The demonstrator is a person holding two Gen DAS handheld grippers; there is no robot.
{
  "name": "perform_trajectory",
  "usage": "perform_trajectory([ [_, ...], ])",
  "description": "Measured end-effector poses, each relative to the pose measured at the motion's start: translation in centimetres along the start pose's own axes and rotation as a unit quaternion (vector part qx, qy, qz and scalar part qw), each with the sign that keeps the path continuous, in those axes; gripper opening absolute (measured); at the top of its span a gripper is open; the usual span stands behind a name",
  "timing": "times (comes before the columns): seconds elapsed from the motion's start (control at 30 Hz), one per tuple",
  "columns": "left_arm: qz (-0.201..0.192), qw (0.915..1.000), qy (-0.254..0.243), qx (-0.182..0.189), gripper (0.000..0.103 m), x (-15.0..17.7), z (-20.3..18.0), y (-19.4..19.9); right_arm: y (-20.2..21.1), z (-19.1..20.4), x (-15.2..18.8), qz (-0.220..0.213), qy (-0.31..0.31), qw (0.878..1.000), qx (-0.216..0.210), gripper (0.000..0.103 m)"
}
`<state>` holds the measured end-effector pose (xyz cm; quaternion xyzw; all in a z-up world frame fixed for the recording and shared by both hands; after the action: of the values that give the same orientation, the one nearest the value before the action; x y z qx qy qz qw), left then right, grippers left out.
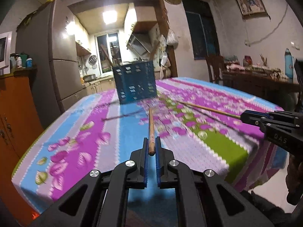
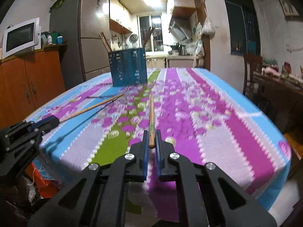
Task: Organize utensils
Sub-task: 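Close the left tool on a chopstick while the right tool grasps the last chopstick, then lift both held chopsticks and carry them toward the blue holder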
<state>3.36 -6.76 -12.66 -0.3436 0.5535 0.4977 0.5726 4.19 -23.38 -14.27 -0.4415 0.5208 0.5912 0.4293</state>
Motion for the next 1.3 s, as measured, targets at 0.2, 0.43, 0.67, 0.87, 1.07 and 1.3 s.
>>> perform_trajectory([
  [0.2, -0.037, 0.9992, 0.013, -0.007, 0.007, -3.9, 2.3, 1.6, 1.6, -0.1, -3.9, -0.041, 0.029, 0.999, -0.006, 0.005],
  [0.43, -0.069, 0.9966, 0.042, 0.015, 0.007, -9.8, 5.2, 2.5, 1.8, 0.0, -9.7, -0.092, 0.053, 0.994, -0.033, 0.005],
  [0.67, -0.063, 0.9942, 0.074, 0.045, 0.007, -14.2, 7.9, 1.4, 1.1, 0.7, -14.1, -0.111, 0.063, 0.990, -0.065, 0.005],
  [0.87, -0.045, 0.9931, 0.085, 0.068, 0.007, -16.2, 8.9, 0.2, 0.4, 1.2, -16.0, -0.108, 0.063, 0.989, -0.083, 0.005],
  [1.07, -0.037, 0.9915, 0.090, 0.086, 0.007, -17.5, 9.5, -0.4, -0.5, 1.4, -17.5, -0.103, 0.045, 0.989, -0.097, 0.005],
  [1.3, -0.034, 0.9894, 0.101, 0.099, 0.007, -18.7, 10.3, -1.4, -1.3, 2.1, -19.0, -0.100, 0.038, 0.988, -0.111, 0.005],
])
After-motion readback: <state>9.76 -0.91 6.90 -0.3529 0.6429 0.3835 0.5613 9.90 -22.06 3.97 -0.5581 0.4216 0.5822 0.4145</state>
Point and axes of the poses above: each gripper's, at about its wrist camera, not at the fingertips, and y roughly against the way its jaws point, z to its left, x to its underside, the point moved 5 cm from there along -y, roughly the way its jaws point, and after that the axes turned 11 degrees about -z, right-handed, at the moved point
